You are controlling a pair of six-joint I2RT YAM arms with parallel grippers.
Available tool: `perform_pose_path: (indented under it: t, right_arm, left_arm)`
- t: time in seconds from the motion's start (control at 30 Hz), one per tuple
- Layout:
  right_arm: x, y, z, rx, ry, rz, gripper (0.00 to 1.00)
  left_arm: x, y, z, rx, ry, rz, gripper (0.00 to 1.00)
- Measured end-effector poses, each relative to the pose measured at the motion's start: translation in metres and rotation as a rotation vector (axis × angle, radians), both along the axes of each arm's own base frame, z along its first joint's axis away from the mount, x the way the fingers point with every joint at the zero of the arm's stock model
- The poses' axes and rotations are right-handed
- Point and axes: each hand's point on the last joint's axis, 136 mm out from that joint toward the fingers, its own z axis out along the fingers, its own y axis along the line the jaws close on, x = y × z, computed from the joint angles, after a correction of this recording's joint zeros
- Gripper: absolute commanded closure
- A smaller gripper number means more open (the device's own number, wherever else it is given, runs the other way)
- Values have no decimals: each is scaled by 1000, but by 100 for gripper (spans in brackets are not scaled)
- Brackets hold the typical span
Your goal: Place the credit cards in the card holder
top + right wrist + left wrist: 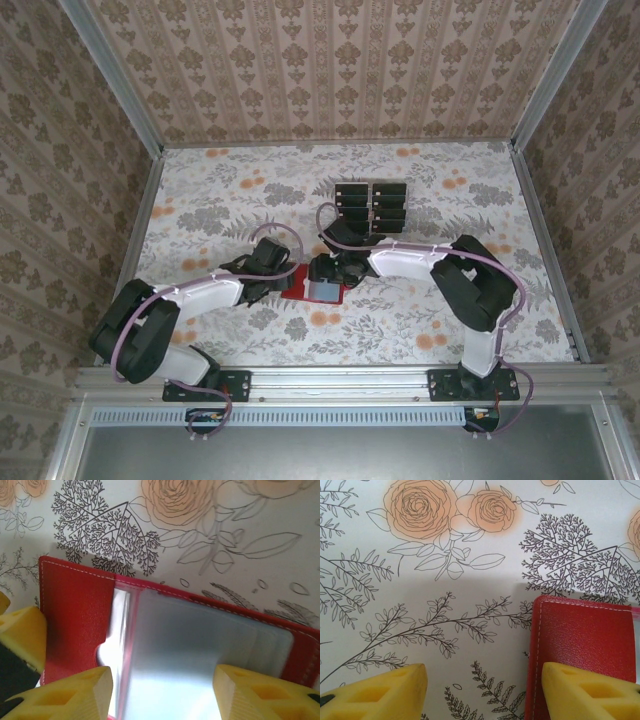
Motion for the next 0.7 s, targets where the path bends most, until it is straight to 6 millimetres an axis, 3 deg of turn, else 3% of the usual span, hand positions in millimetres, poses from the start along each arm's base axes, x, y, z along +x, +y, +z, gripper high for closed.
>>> perform_pose_path:
  t: [0.3,0.53,0.7]
  right_arm:
    - [7,16,7,84,6,-33,43]
    - [7,16,4,104,17,-69,43]
    - [7,16,3,111,26,-87,43]
  left_arm:
    - [-1,-3,3,-14,-3,-14,32]
    - [-5,0,34,-70,-78,-27,25]
    - [-16,-3,46,-102,-106,-54,24]
